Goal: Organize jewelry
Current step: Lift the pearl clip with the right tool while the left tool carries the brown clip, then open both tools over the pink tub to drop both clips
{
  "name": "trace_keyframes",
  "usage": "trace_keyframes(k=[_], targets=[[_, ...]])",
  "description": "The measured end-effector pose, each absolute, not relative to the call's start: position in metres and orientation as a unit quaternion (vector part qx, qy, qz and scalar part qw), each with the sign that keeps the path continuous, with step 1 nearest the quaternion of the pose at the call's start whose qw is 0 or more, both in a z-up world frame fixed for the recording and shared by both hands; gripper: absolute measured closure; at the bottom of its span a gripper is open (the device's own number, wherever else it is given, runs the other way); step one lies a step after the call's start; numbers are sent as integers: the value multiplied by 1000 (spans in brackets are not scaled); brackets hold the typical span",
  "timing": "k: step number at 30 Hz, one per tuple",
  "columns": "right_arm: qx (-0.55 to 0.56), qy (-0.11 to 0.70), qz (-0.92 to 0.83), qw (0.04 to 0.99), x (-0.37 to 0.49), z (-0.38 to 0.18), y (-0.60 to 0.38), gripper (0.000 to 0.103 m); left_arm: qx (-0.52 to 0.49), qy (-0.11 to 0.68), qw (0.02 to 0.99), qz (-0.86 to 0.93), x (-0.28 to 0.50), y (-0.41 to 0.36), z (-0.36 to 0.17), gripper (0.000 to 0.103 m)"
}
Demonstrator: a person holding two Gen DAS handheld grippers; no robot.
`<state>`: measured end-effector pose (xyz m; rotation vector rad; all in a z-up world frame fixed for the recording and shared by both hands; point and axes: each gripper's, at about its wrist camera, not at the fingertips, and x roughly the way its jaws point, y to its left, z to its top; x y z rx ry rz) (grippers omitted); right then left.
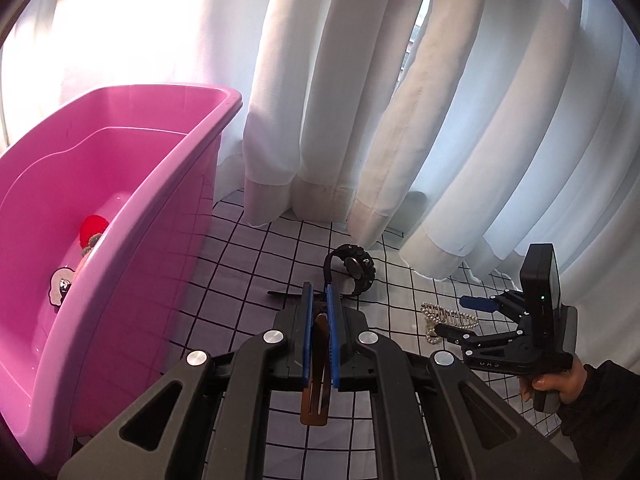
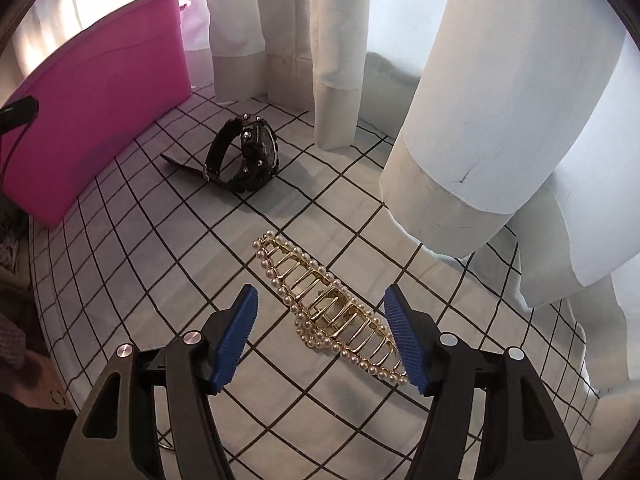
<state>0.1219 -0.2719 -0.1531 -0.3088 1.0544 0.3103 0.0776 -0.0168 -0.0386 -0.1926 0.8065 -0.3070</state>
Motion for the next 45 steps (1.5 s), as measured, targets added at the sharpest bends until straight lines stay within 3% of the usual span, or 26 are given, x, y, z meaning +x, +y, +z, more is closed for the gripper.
trace_keyframes(k=[8,9,11,13,23,35,45], targets=[[-170,563,142,796,155,-195,-274,41,-92,391,904,-148,76,-20,-37,96],[-147,560,145,802,157,-194,-278,43,-92,391,904,-147,76,-20,-37,96],[-117,553,132,814,158,-194,-289,59,-93,389,905,-147,76,-21,-37,96],[-83,542,126,827,155,-193,-299,65,-95,386,906,-144,75,-20,-37,96],[-29,503,107,857,129,-183,-312,67,-100,390,905,-141,77,-21,-40,96],[-34,416,174,892,127,-78,-237,68,-96,352,920,-143,76,-3,1,96],[-32,331,287,899,149,29,-103,67,-76,301,943,-118,85,79,61,96]])
